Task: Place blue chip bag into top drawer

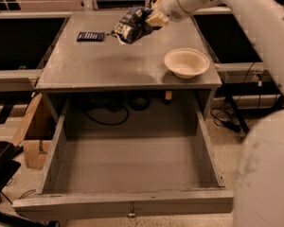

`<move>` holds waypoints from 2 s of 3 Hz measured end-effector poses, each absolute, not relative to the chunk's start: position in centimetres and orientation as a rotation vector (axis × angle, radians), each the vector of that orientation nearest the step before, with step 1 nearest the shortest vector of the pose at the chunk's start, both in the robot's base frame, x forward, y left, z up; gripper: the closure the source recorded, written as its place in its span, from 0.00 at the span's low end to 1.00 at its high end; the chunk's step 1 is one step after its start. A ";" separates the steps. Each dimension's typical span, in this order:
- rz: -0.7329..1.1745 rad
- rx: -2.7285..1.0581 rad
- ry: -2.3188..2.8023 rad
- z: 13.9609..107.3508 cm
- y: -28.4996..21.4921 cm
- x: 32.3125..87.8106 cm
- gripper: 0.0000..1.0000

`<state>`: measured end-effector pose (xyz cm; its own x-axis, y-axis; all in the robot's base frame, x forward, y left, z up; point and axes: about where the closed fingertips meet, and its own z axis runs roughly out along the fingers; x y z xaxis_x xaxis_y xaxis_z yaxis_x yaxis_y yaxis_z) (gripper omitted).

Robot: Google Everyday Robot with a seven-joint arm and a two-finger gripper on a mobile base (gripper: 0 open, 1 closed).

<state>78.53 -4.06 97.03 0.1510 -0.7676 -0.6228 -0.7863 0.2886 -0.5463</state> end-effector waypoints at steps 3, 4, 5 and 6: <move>0.047 -1.488 1.528 98.8 -9.6 60.2 1.00; 0.185 -1.544 1.495 94.9 -10.6 56.2 1.00; 0.187 -1.552 1.481 94.8 -11.0 55.7 1.00; 0.180 -1.569 1.484 94.4 -10.5 56.0 1.00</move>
Offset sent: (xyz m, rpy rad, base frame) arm -0.2248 -0.0695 0.0020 -0.0290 -0.0238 -0.0061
